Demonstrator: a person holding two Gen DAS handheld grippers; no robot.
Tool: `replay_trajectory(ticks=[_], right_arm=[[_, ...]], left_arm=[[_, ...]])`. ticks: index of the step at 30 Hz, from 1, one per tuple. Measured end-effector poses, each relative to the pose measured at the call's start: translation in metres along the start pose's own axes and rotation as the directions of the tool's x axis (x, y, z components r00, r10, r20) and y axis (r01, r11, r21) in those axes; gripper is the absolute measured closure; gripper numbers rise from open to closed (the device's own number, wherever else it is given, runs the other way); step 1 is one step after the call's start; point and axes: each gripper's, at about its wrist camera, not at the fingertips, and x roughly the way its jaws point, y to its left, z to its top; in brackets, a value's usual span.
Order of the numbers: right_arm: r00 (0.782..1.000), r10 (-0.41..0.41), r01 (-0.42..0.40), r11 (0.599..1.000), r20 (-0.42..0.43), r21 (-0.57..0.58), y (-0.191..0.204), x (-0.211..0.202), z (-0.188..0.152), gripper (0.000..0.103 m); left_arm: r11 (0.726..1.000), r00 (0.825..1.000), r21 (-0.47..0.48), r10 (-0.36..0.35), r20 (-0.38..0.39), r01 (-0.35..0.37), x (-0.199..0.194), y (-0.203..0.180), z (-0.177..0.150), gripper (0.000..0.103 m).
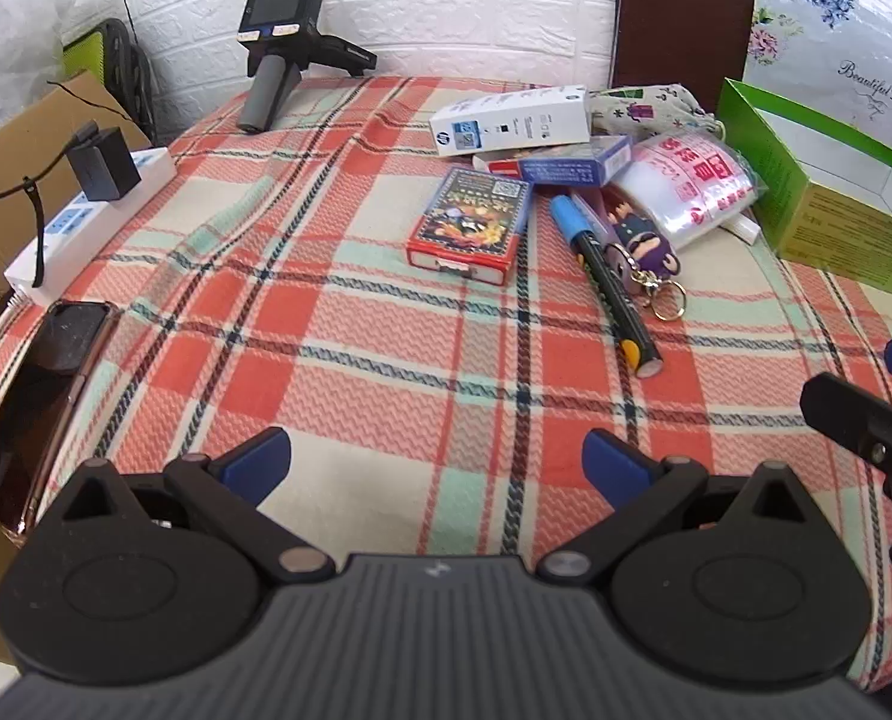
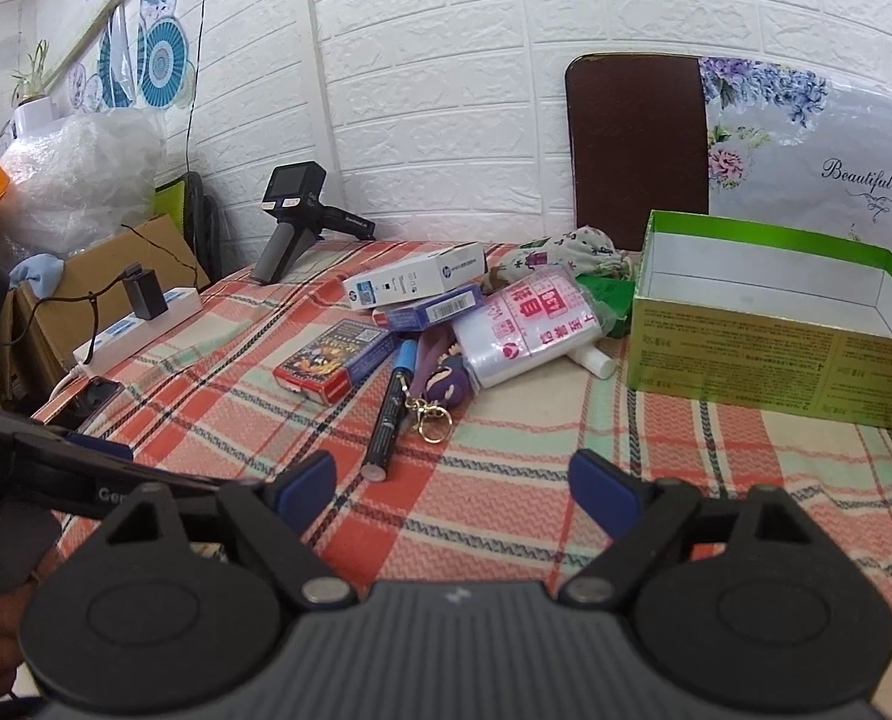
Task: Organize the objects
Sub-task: 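Grasp the blue-capped black marker with the left gripper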
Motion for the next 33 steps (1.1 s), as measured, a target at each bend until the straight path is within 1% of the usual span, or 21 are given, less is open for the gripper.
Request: replay_trajectory(ticks=[3, 4, 6, 7, 8, 9, 13, 16, 18, 20, 22, 24, 26, 27, 28, 29, 30, 31, 32, 33], right_arm=[[1.0, 0.01, -0.01, 1.0, -0.011, -0.011, 0.003, 0.003, -0.001, 0.027], [1.0, 0.014, -0.015, 1.0, -0.015, -0.016, 0.005, 0.004, -0.001, 0.031], [1.0, 0.023, -0.023, 0.999, -0.021, -0.027, 0.008, 0.006, -0.001, 0.036], [0.999, 0.029, -0.03, 0.999, -0.024, -0.032, 0.009, 0.006, -0.002, 0.038], [0.999, 0.034, -0.035, 0.999, -0.026, -0.04, 0.011, 0.007, -0.002, 0.04], [0.999, 0.036, -0.037, 0.998, -0.028, -0.047, 0.013, 0.008, -0.001, 0.04], [0.998, 0.054, -0.056, 0.997, -0.044, -0.06, 0.017, 0.014, 0.002, 0.042], [0.995, 0.081, -0.086, 0.993, -0.064, -0.077, 0.021, 0.023, 0.008, 0.047], [0.991, 0.103, -0.11, 0.99, -0.082, -0.084, 0.025, 0.031, 0.012, 0.049], [0.989, 0.112, -0.12, 0.989, -0.094, -0.088, 0.028, 0.041, 0.017, 0.051], [0.987, 0.116, -0.126, 0.988, -0.107, -0.088, 0.03, 0.054, 0.021, 0.051], [0.985, 0.11, -0.124, 0.988, -0.133, -0.095, 0.032, 0.071, 0.024, 0.053], [0.978, 0.107, -0.124, 0.988, -0.176, -0.09, 0.032, 0.09, 0.024, 0.064], [0.974, 0.106, -0.125, 0.989, -0.201, -0.082, 0.031, 0.099, 0.023, 0.069], [0.968, 0.106, -0.124, 0.99, -0.227, -0.069, 0.029, 0.108, 0.021, 0.081], [0.965, 0.11, -0.126, 0.991, -0.24, -0.051, 0.026, 0.112, 0.019, 0.083], [0.966, 0.123, -0.135, 0.99, -0.226, -0.038, 0.024, 0.11, 0.018, 0.083], [0.963, 0.133, -0.146, 0.988, -0.233, -0.041, 0.023, 0.107, 0.017, 0.083], [0.961, 0.141, -0.155, 0.987, -0.237, -0.044, 0.021, 0.102, 0.015, 0.084], [0.958, 0.151, -0.165, 0.986, -0.245, -0.035, 0.019, 0.096, 0.012, 0.084]], left_arm=[[1.0, 1.0, 0.0, 0.008, -0.01, -0.008, 0.003, 0.002, 0.001, 0.0], [1.0, 1.0, 0.001, 0.011, -0.019, -0.011, 0.004, 0.003, 0.001, 0.0], [1.0, 0.999, -0.012, -0.003, -0.035, 0.002, 0.007, 0.006, 0.001, 0.0], [0.999, 0.999, -0.036, -0.029, -0.042, 0.028, 0.009, 0.007, 0.001, 0.0], [0.998, 0.998, -0.045, -0.041, -0.039, 0.039, 0.01, 0.009, 0.001, 0.0], [0.998, 0.998, -0.045, -0.044, -0.045, 0.042, 0.011, 0.01, 0.001, 0.0], [0.993, 0.992, -0.073, -0.098, -0.074, 0.093, 0.017, 0.017, 0.004, 0.0], [0.985, 0.987, -0.095, -0.149, -0.059, 0.143, 0.02, 0.03, 0.016, 0.0], [0.973, 0.978, -0.121, -0.204, -0.048, 0.197, 0.022, 0.04, 0.028, 0.0], [0.96, 0.97, -0.15, -0.242, -0.03, 0.236, 0.026, 0.044, 0.04, 0.0], [0.941, 0.953, -0.169, -0.302, -0.027, 0.294, 0.033, 0.045, 0.052, 0.0], [0.921, 0.933, -0.182, -0.358, -0.048, 0.344, 0.043, 0.041, 0.064, 0.0], [0.912, 0.919, -0.172, -0.388, -0.072, 0.372, 0.054, 0.031, 0.071, 0.013], [0.911, 0.914, -0.161, -0.397, -0.084, 0.381, 0.059, 0.024, 0.073, 0.014], [0.911, 0.908, -0.156, -0.402, -0.119, 0.382, 0.066, 0.019, 0.072, 0.016], [0.908, 0.901, -0.157, -0.41, -0.143, 0.389, 0.071, 0.014, 0.071, 0.019], [0.905, 0.893, -0.158, -0.419, -0.164, 0.396, 0.075, 0.009, 0.069, 0.021], [0.901, 0.882, -0.162, -0.429, -0.193, 0.403, 0.079, 0.006, 0.066, 0.025], [0.896, 0.874, -0.164, -0.44, -0.206, 0.412, 0.081, 0.003, 0.063, 0.026], [0.897, 0.875, -0.157, -0.439, -0.205, 0.413, 0.079, 0.001, 0.059, 0.026]])
